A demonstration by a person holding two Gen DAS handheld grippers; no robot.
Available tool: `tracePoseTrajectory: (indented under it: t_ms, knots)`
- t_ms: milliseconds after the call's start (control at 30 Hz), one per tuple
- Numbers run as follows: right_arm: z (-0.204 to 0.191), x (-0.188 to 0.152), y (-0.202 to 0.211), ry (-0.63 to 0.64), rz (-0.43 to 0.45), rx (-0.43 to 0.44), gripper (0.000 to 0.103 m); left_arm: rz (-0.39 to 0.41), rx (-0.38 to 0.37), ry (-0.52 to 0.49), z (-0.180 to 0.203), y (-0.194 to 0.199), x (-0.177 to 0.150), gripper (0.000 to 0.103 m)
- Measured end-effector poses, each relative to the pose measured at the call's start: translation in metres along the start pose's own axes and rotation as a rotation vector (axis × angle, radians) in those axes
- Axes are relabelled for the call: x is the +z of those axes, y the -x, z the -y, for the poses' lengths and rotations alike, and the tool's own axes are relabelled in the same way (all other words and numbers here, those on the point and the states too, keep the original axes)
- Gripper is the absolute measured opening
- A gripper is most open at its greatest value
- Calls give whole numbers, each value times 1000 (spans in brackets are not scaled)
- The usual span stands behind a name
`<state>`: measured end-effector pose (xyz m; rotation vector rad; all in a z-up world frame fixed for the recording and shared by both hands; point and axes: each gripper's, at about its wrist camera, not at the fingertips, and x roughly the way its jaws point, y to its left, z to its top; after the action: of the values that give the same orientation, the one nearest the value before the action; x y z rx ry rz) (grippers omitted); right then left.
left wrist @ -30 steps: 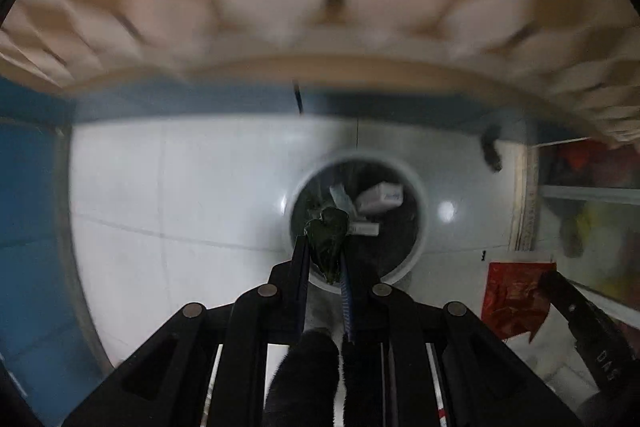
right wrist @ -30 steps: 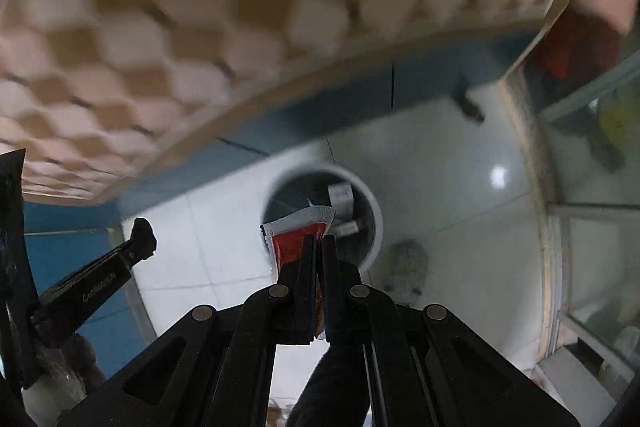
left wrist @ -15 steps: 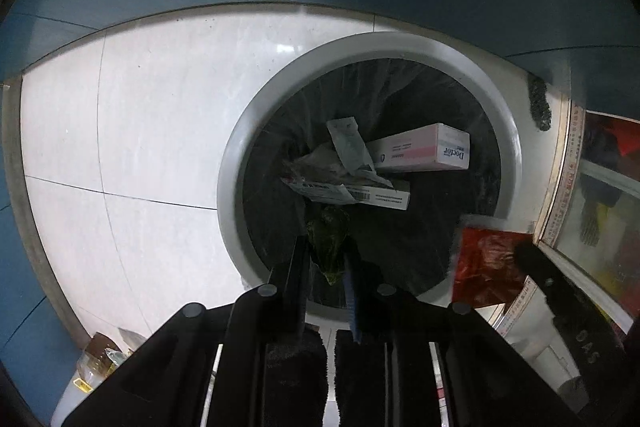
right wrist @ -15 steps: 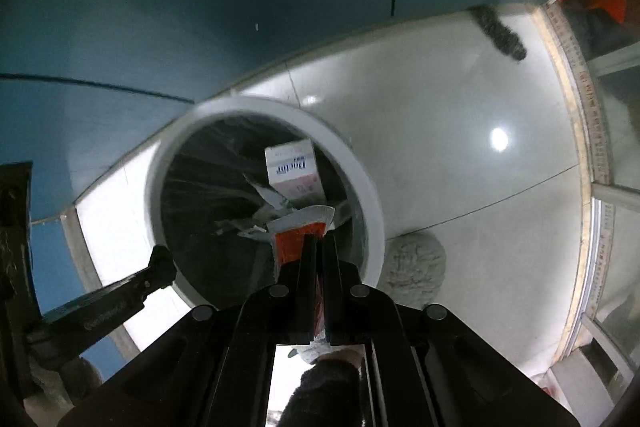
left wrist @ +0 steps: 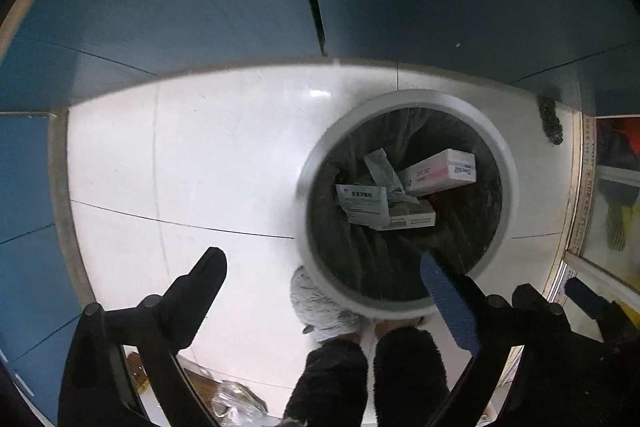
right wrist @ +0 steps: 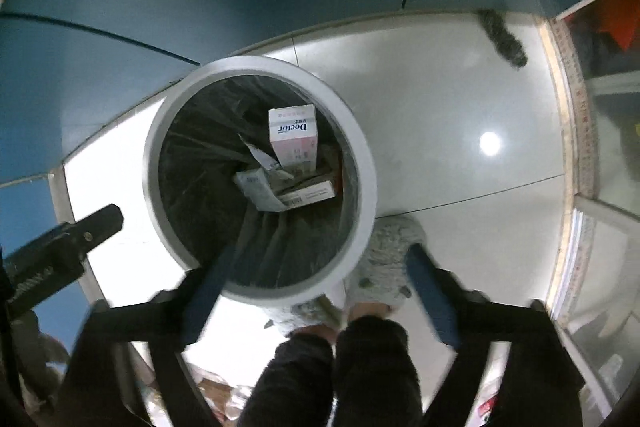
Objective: Collect trash
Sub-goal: 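Raise both tools back toward the counter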
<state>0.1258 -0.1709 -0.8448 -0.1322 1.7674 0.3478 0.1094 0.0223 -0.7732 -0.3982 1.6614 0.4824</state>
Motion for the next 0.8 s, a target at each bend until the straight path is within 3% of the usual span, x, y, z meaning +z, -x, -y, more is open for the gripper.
tracePoseTrajectory:
  t_ms: [233, 600, 800]
  knots:
    - [-10, -25, 83, 37, 33, -27, 103, 73, 11, -12, -12, 92, -31, 99]
    - [-41, -85, 298, 81, 171, -43, 103, 173, -47, -10, -29, 284, -87, 99]
    - [-57, -124, 396, 112, 220, -59, 103, 211, -76, -25, -39, 357, -116, 99]
